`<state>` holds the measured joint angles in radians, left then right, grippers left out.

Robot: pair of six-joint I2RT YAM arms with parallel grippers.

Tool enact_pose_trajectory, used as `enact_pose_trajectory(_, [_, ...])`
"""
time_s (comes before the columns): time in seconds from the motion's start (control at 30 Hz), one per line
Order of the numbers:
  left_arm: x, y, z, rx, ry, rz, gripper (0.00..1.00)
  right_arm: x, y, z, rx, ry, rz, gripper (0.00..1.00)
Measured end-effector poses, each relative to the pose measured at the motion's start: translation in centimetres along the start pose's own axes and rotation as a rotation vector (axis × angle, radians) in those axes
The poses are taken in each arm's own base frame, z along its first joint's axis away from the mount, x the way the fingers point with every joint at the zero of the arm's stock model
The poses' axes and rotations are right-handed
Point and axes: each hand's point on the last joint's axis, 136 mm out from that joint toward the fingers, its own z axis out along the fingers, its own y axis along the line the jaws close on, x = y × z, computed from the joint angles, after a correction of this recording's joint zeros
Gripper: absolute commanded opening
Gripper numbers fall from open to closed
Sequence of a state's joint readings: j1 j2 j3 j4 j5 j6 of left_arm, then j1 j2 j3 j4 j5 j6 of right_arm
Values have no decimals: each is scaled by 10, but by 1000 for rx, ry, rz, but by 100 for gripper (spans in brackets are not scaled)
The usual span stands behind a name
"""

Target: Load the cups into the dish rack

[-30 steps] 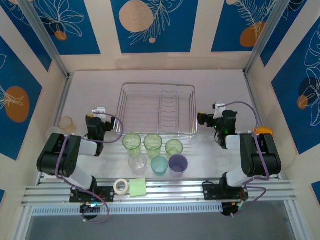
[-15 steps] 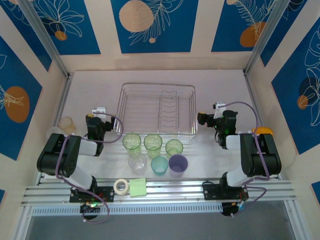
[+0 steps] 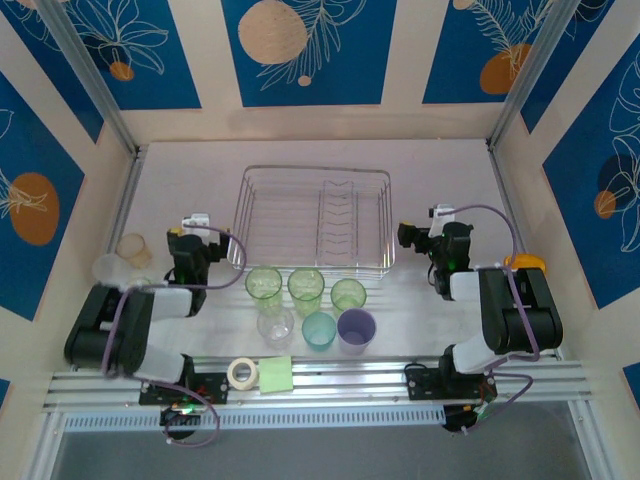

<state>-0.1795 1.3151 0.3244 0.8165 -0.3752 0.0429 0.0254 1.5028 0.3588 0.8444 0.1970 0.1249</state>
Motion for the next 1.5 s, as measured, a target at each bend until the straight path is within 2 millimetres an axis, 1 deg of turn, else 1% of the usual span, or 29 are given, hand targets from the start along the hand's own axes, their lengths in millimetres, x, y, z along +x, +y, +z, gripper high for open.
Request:
enact_pose_trajectory(0.03, [-23, 9, -13, -28, -50, -32, 100, 1, 0, -4, 20, -23, -13, 99])
enact_pose_trajectory(0.07, [-47, 19, -28, -54, -109, -72, 100, 5, 3, -8, 31, -32, -33, 99])
enact_pose_trajectory(0.13, [-105, 45, -70, -100, -267, -172, 100, 13, 12, -15, 87, -12, -78, 99])
enact_pose_trajectory(0.17, [-125, 55, -87, -112, -320, -203, 100, 10, 16, -18, 104, 0, -78, 99])
enact_pose_trajectory(0.2, [-144, 65, -106, -120, -372, -240, 100, -4, 15, -23, 135, -5, -46, 99])
enact_pose_trajectory(0.23, [-159, 73, -125, -122, -411, -271, 100, -18, 7, -27, 165, 10, 18, 99])
enact_pose_trajectory(0.27, [-168, 79, -139, -119, -429, -302, 100, -48, -6, -34, 195, -28, 117, 99])
enact_pose_trajectory(0.3, [-172, 84, -152, -115, -430, -320, 100, -76, -21, -45, 218, -63, 211, 99])
enact_pose_trajectory(0.33, [-173, 88, -163, -107, -421, -338, 100, -108, -36, -61, 231, -125, 299, 100])
enact_pose_trajectory(0.37, [-170, 91, -173, -97, -400, -355, 100, -132, -48, -78, 240, -184, 366, 100])
enact_pose_trajectory(0.4, [-166, 91, -177, -92, -379, -363, 100, -151, -55, -96, 237, -233, 409, 100])
enact_pose_trajectory(0.43, [-158, 92, -183, -81, -345, -373, 100, -166, -53, -114, 209, -264, 441, 100])
enact_pose_trajectory(0.47, [-151, 90, -184, -68, -314, -379, 100, -174, -47, -126, 178, -275, 453, 99])
enact_pose_trajectory(0.53, [-132, 83, -185, -32, -225, -379, 100, -181, -27, -145, 99, -238, 461, 95])
enact_pose_trajectory(0.67, [-95, 60, -181, 61, -13, -372, 100, -178, 7, -164, -36, -74, 467, 87])
enact_pose_trajectory(0.8, [-71, 43, -178, 118, 156, -393, 100, -170, 47, -175, -197, 96, 457, 85])
enact_pose_trajectory(0.87, [-57, 35, -177, 139, 232, -423, 100, -170, 76, -178, -307, 198, 431, 85])
enact_pose_trajectory(0.93, [-47, 29, -178, 162, 281, -449, 100, -172, 102, -180, -396, 283, 400, 84])
enact_pose_trajectory(1.0, [-41, 24, -181, 183, 311, -477, 100, -166, 130, -179, -475, 379, 356, 83])
enact_pose_trajectory(1.07, [-38, 21, -183, 195, 323, -504, 100, -148, 160, -181, -545, 477, 292, 82])
enact_pose_trajectory(1.1, [-37, 21, -184, 195, 322, -518, 100, -136, 173, -182, -567, 526, 259, 79])
enact_pose_trajectory(1.2, [-33, 24, -189, 188, 313, -551, 100, -102, 203, -190, -614, 664, 173, 73])
enact_pose_trajectory(1.27, [-34, 25, -192, 189, 295, -564, 100, -82, 215, -191, -619, 736, 118, 70])
enact_pose_trajectory(1.33, [-35, 26, -193, 191, 283, -576, 100, -67, 223, -191, -612, 790, 77, 66])
enact_pose_trajectory(1.37, [-35, 26, -194, 191, 281, -579, 100, -57, 228, -191, -601, 829, 45, 65])
enact_pose_trajectory(1.43, [-33, 26, -193, 191, 284, -578, 100, -45, 234, -191, -588, 870, 0, 61])
enact_pose_trajectory(1.5, [-32, 26, -193, 190, 287, -577, 100, -34, 242, -193, -575, 907, -53, 60])
